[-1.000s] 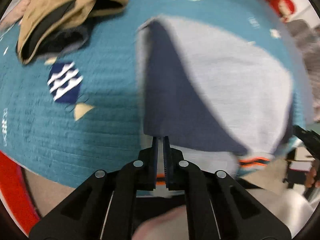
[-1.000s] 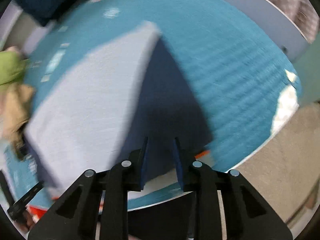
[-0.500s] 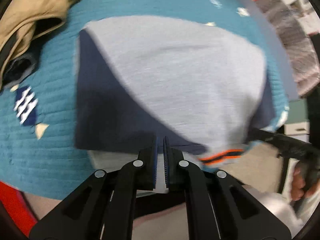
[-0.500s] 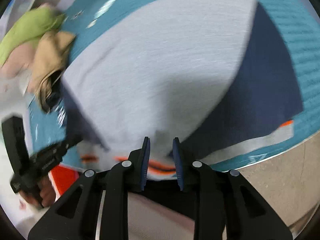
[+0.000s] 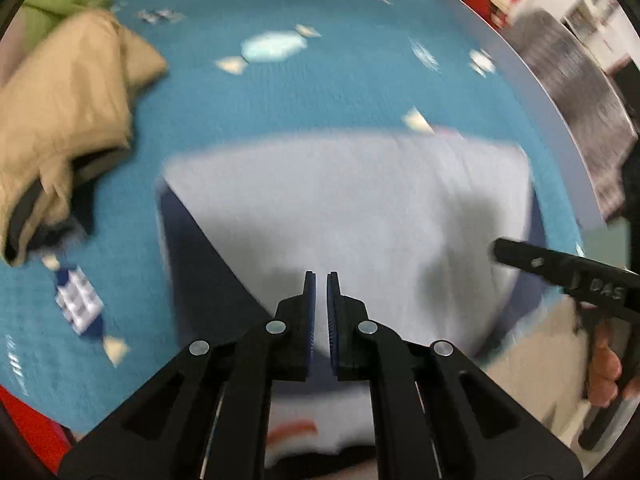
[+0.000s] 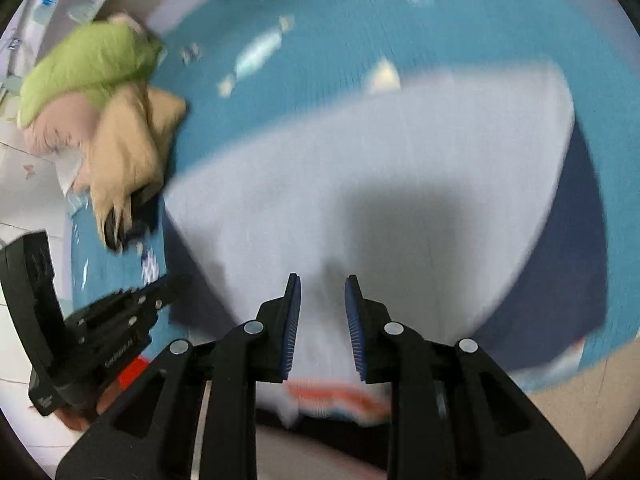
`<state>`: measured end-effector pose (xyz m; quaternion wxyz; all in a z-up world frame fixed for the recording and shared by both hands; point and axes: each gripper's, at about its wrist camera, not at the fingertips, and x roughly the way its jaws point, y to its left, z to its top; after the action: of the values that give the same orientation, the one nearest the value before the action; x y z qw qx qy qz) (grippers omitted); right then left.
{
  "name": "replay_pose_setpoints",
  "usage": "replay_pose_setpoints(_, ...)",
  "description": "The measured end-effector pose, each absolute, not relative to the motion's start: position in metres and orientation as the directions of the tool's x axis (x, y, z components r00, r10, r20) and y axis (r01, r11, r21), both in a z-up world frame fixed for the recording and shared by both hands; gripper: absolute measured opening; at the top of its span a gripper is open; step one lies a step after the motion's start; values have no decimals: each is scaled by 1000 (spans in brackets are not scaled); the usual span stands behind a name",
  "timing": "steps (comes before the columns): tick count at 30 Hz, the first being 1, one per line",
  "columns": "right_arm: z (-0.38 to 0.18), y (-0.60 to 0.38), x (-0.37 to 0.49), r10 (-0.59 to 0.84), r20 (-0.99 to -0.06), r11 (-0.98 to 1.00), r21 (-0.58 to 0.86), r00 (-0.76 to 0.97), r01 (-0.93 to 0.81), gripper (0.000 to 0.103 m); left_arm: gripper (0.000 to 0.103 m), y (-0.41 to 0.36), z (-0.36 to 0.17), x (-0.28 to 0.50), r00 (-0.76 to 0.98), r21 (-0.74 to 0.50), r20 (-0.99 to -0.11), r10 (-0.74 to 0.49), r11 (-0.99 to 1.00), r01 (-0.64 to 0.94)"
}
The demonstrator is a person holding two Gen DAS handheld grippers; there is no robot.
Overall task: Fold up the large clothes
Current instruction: 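Lay the folded hem on the jacket and open both grippers, then grasp the navy-sleeved side edge of the grey jacket with the right gripper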
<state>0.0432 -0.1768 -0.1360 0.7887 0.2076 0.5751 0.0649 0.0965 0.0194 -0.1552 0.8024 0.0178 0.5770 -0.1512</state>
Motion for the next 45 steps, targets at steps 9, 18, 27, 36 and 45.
replay_pose_setpoints(9,-223,-160,120,280,-927,943,314,251,107,14,4,70,-242,168,200,-172,-963,-179,984,51)
replay_pose_setpoints(18,-201,-252,107,100,-950,940,187,295,284,9,5,101,-223,167,226,-112,-968,-109,994,1)
replay_pose_setpoints(27,-154,-304,67,201,-886,892,342,418,295,7,6,83,-201,154,286,26,-958,-3,995,100)
replay_pose_setpoints(36,-177,-397,-11,264,-921,848,363,288,385,74,70,81,-166,119,328,2,-944,-40,992,126)
replay_pose_setpoints(45,-241,-412,-74,705,-630,477,761,325,439,76,74,99,-189,85,225,-15,-974,-33,996,83)
